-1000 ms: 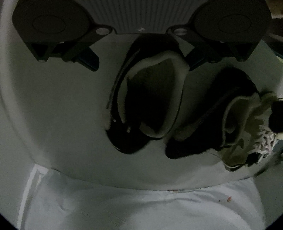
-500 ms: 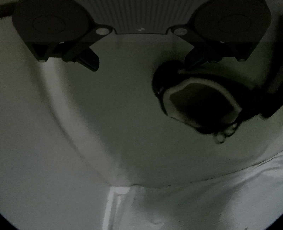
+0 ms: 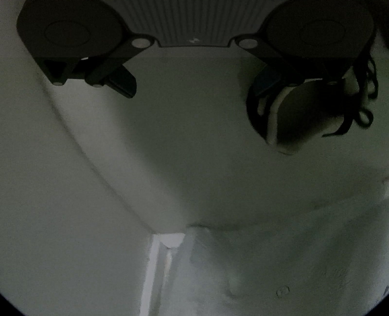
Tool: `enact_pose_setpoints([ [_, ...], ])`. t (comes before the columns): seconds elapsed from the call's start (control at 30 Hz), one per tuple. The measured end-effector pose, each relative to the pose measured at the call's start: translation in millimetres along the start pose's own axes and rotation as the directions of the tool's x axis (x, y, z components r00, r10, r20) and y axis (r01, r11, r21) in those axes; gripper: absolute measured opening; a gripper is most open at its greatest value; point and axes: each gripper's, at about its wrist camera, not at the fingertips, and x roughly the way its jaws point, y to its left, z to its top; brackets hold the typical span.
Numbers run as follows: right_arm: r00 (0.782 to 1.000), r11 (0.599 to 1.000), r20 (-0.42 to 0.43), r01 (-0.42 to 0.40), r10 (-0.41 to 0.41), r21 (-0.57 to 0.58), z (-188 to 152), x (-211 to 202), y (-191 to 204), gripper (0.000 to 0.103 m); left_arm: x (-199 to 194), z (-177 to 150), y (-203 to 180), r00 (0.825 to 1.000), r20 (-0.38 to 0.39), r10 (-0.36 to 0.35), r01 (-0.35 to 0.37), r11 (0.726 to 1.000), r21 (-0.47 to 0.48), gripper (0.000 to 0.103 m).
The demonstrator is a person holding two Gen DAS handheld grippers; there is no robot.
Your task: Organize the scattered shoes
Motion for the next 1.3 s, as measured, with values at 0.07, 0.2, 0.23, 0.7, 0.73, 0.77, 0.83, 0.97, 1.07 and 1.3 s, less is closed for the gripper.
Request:
enact_pose_setpoints([
  [0.07,0.998,0.997,-0.014,-0.056,0.056,0.047,11,14,5,0.1,14,11,5,1.0,-0.005,0.001,-0.001,1.0,0.001,0.102],
  [0.2,0.992,0.987,0.023,-0.124,0.122,0.097,22,13,11,0.099,26,25,12,1.0,0.005,-0.016,0.016,1.0,-0.022,0.102],
  [0.23,0.99,0.984,0.067,-0.131,0.124,0.124,22,2,11,0.1,27,27,13,1.0,0.007,-0.018,0.018,1.0,-0.022,0.102],
  [0.7,0.94,0.938,0.003,-0.342,0.342,-0.054,-6,-7,80,0.101,-11,12,19,0.998,0.053,-0.019,0.023,0.998,-0.061,0.102],
  [0.73,0.947,0.944,-0.025,-0.321,0.32,-0.073,-9,-4,86,0.099,-13,11,18,0.998,0.055,-0.018,0.021,0.998,-0.061,0.102],
  [0.77,0.95,0.946,-0.033,-0.312,0.311,-0.087,-13,-2,89,0.097,-18,8,19,0.998,0.061,-0.013,0.017,0.998,-0.063,0.102],
  [0.83,0.959,0.951,-0.02,-0.283,0.283,-0.126,-20,-1,92,0.088,-25,3,20,0.998,0.061,-0.004,0.009,0.998,-0.069,0.102],
  [0.97,0.952,0.942,0.033,-0.295,0.303,-0.163,-36,-15,87,0.078,-41,-4,20,0.997,0.081,-0.003,0.01,0.996,-0.088,0.102],
  [1.07,0.95,0.934,0.011,-0.306,0.313,-0.183,-38,-20,84,0.076,-51,-8,19,0.995,0.102,-0.022,0.033,0.994,-0.108,0.102],
  [1.3,0.947,0.924,-0.028,-0.318,0.32,-0.212,-61,-38,75,0.075,-76,-16,5,0.986,0.158,-0.062,0.072,0.995,-0.064,0.102],
])
